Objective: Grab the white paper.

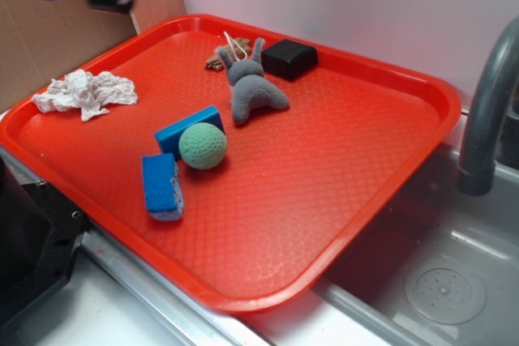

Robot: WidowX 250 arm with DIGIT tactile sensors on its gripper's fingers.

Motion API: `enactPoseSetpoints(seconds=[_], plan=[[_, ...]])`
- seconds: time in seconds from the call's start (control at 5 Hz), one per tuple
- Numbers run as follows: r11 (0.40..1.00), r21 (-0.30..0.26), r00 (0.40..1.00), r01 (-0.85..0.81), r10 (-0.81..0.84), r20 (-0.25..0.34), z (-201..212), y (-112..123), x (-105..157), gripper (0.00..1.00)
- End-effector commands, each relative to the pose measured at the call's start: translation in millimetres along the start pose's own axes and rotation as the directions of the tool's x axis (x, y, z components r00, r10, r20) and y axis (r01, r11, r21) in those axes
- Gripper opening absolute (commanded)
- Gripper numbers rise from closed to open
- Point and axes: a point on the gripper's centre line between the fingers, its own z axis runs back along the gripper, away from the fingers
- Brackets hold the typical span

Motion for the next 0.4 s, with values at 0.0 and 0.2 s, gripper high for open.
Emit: enactPoseSetpoints(seconds=[0.0,0.2], plan=[[0.859,-0.129,0.819,-0.496,0.512,0.259,-13.6,64.7,8.8,1.0],[0.7,-0.146,0.686,-0.699,0.714,0.139,-32.1,83.5,-1.1,1.0]])
